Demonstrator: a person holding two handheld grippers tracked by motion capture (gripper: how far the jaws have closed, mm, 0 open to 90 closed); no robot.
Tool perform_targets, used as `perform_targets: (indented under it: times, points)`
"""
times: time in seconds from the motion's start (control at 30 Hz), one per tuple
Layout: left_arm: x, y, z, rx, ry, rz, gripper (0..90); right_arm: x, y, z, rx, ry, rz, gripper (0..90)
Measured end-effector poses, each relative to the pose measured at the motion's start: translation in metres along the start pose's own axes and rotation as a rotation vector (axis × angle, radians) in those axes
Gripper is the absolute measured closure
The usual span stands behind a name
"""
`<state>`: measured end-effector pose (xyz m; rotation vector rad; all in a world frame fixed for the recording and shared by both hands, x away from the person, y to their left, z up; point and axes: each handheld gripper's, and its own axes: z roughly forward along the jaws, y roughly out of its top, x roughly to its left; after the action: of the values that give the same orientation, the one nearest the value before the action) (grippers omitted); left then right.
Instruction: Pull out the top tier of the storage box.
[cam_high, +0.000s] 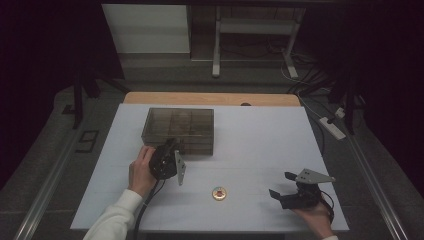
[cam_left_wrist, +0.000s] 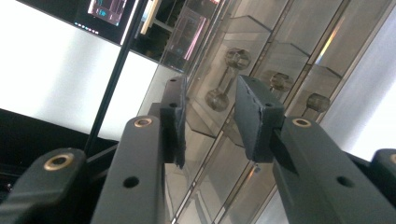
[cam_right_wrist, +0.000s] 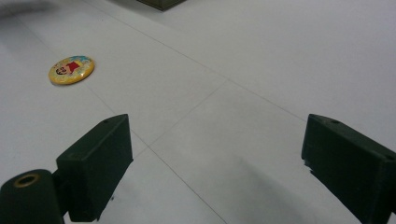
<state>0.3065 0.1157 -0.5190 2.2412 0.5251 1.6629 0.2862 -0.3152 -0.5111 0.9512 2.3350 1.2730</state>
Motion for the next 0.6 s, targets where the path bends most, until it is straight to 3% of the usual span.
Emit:
perform_targets:
  times: [0.6]
  points:
    - [-0.0039,0.0005,0.0068,0.012,0.010,0.028,71.7,-0.0004,-0.0003,-0.0005,0.000,-0.005,0.003,8.3]
